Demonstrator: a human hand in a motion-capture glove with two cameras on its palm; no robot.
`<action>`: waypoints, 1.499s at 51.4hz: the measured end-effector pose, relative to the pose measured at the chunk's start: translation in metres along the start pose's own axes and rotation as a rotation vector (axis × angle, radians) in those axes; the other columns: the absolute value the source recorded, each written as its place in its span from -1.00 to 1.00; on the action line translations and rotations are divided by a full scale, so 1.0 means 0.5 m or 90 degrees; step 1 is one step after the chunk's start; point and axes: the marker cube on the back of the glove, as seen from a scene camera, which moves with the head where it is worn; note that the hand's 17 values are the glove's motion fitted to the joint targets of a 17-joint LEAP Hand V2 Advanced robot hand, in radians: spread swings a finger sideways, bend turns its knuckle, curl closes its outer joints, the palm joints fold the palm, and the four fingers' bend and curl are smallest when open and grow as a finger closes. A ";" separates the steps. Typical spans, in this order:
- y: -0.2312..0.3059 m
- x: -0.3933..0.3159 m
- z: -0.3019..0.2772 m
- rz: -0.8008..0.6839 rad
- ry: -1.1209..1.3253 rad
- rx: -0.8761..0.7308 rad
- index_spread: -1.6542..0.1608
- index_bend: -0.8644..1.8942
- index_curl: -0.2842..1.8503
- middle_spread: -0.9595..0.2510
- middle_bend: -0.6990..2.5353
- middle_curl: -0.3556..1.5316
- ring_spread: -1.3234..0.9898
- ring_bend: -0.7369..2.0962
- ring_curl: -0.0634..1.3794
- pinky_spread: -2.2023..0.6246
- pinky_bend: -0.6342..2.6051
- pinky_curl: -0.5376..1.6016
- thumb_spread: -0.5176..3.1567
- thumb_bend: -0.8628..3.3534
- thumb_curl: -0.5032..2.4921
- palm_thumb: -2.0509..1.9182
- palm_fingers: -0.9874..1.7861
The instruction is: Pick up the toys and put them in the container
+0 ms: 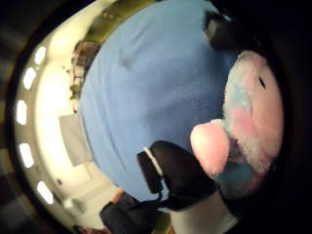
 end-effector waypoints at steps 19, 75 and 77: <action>0.035 -0.028 -0.027 -0.008 0.069 0.122 0.44 0.17 -0.07 0.11 -0.36 -0.24 -0.21 -0.04 -0.56 0.38 -0.17 -0.19 -0.05 -0.51 -0.49 0.24 0.28; 0.082 -0.640 -0.499 -0.232 0.040 0.205 0.27 -0.16 0.56 0.06 0.11 0.13 -0.17 0.48 -0.15 0.22 -0.05 -0.08 -0.28 -0.43 -0.07 0.35 0.55; 0.110 -0.725 -0.518 -0.274 0.042 0.217 0.27 -0.17 0.58 0.06 0.11 0.14 -0.17 0.48 -0.16 0.22 -0.05 -0.08 -0.27 -0.43 -0.06 0.35 0.55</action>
